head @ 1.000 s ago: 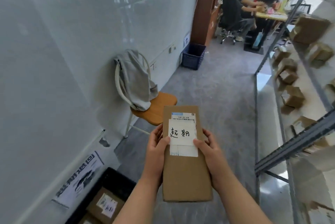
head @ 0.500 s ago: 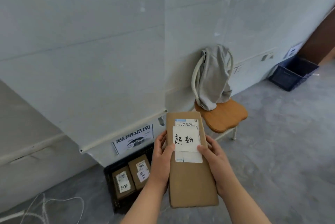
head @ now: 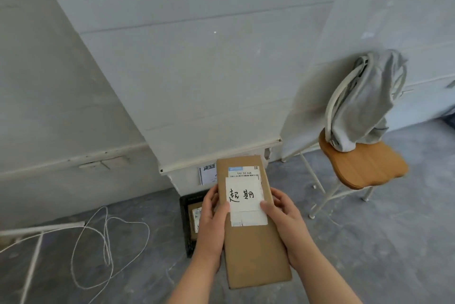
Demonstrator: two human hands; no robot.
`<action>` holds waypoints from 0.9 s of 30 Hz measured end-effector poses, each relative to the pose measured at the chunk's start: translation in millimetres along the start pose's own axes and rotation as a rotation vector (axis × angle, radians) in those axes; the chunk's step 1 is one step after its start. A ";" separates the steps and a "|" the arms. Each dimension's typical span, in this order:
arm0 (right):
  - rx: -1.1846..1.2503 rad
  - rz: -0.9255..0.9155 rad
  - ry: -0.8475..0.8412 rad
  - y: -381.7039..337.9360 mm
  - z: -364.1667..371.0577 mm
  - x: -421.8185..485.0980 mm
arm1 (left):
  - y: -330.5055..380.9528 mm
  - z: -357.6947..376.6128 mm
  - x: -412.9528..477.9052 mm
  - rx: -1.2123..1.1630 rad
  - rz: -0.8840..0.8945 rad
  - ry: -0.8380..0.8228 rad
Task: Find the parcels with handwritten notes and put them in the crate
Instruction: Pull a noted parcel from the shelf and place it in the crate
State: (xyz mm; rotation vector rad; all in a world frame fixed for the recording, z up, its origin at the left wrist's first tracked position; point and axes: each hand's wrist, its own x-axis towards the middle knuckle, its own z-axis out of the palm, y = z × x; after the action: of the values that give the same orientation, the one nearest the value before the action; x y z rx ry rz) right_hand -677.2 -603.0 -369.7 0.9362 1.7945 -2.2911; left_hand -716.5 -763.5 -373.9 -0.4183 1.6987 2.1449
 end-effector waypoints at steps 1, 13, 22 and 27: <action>0.001 0.004 -0.007 5.0 12.6 5.9 | -1.1 -12.8 9.0 0.010 -0.002 0.009; -0.037 0.128 -0.049 110.5 96.1 115.3 | -66.0 -123.3 124.5 0.099 -0.100 0.108; -0.075 0.231 -0.080 239.0 111.7 222.7 | -190.8 -180.3 217.1 0.112 -0.163 0.235; -0.091 0.273 -0.073 315.1 110.4 274.5 | -263.4 -207.6 265.8 0.122 -0.217 0.272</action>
State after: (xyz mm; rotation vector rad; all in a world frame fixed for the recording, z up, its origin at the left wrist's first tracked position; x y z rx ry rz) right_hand -811.5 -718.9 -763.9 0.9988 1.6145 -2.0343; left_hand -830.1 -884.3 -768.4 -0.8499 1.8187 1.8857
